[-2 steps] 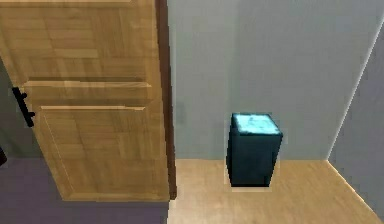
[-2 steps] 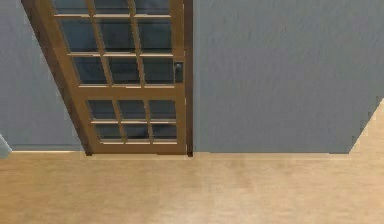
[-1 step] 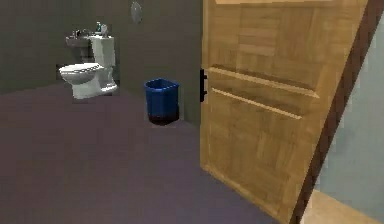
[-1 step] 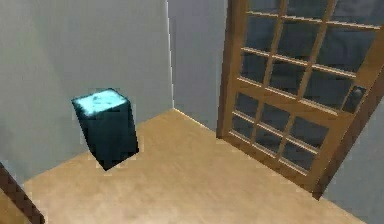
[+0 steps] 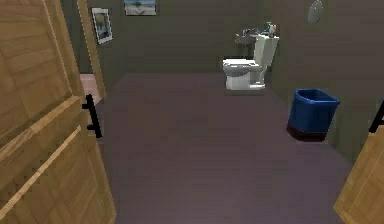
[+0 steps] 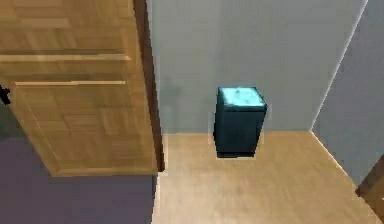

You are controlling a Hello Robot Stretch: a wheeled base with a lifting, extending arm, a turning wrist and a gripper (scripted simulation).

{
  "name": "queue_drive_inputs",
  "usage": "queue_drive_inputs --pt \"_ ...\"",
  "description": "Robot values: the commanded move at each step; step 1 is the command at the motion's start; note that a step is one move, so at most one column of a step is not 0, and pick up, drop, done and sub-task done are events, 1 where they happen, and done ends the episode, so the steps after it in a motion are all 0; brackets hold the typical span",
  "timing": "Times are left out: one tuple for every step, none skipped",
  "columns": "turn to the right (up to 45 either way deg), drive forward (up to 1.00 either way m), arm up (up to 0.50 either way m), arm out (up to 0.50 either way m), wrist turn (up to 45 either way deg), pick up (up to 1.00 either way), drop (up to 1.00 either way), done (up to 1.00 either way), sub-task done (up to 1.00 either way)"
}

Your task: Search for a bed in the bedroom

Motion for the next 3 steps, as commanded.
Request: queue_drive_inputs --pt "0.0 1.00 0.00 0.00 0.0 0.00 0.00 0.00 0.00" --pt "0.0 0.35 0.00 0.00 0.0 0.00 0.00 0.00 0.00" --pt "-33.0 0.00 0.00 0.00 0.0 0.00 0.00 0.00 0.00"
